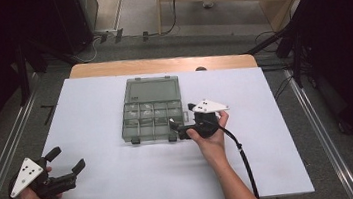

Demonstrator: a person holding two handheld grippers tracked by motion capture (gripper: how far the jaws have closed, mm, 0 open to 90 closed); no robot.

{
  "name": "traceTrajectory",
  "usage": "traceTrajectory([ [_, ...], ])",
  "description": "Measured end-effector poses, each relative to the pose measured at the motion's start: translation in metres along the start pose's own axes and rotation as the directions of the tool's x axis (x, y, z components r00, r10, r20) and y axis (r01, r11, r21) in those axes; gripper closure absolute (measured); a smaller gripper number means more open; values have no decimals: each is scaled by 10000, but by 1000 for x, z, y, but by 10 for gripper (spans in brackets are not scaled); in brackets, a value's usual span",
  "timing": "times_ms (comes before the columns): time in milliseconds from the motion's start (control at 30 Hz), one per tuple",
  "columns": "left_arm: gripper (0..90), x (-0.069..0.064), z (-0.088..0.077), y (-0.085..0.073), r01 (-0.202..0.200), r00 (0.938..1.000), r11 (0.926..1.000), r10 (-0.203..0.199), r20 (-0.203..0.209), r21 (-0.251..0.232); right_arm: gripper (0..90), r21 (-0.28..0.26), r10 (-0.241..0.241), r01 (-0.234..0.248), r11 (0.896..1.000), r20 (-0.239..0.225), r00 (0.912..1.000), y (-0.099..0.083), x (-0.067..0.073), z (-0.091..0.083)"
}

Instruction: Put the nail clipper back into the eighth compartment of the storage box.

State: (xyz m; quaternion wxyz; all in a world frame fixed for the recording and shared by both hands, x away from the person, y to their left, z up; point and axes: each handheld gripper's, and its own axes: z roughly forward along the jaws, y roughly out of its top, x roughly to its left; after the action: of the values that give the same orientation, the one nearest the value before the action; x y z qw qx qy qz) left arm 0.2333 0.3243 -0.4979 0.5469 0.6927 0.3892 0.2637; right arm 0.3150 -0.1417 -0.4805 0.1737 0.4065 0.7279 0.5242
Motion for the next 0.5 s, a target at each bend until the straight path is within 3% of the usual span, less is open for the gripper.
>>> traceTrajectory([
  [233,45,0,0,0,-6,10000,10000,6,-11,-10,0,-302,90,-90,9995,-9,10000,-7,-6,-25],
  [500,45,0,1,0,-58,10000,10000,58,-28,24,0,-443,199,-184,9988,331,9993,-22,-15,-55],
])
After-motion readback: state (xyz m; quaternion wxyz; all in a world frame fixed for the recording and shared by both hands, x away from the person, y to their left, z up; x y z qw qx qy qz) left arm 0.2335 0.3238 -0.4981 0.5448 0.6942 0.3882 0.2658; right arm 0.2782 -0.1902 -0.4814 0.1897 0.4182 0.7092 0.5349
